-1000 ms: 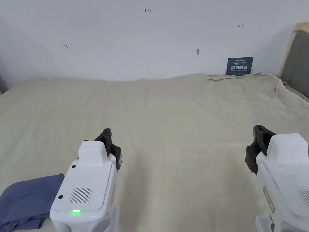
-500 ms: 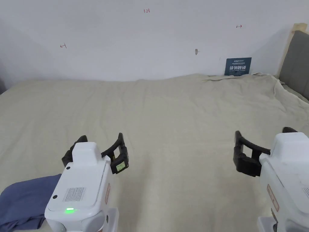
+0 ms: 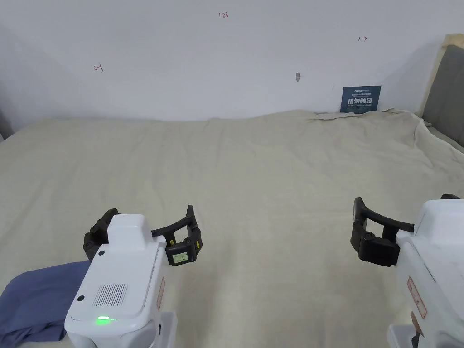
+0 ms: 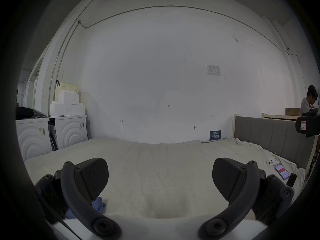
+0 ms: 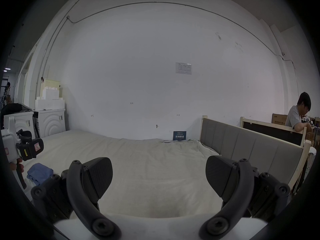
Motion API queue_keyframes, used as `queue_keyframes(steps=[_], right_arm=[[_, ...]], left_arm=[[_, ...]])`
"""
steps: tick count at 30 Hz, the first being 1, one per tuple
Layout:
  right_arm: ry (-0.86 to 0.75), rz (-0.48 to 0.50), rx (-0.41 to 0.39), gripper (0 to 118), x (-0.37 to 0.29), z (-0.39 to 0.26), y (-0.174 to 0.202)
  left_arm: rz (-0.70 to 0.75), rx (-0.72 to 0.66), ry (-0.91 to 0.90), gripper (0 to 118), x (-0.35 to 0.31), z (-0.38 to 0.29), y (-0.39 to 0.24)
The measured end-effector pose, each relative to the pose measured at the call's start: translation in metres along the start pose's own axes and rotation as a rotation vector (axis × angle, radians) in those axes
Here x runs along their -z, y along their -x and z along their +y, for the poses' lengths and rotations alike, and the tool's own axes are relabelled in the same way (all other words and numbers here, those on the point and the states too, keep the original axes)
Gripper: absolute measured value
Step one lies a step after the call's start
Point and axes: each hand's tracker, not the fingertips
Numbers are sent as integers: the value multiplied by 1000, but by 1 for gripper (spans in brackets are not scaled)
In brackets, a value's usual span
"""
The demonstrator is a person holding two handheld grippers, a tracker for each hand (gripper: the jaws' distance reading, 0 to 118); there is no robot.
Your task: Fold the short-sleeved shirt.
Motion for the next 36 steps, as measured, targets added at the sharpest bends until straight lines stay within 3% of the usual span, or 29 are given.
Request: queue_keyframes(steps=[36], right_arm=[[-15,-6,22,109,-2,3,2]], left_arm=[[3,22,-20,118,-1,5,0]])
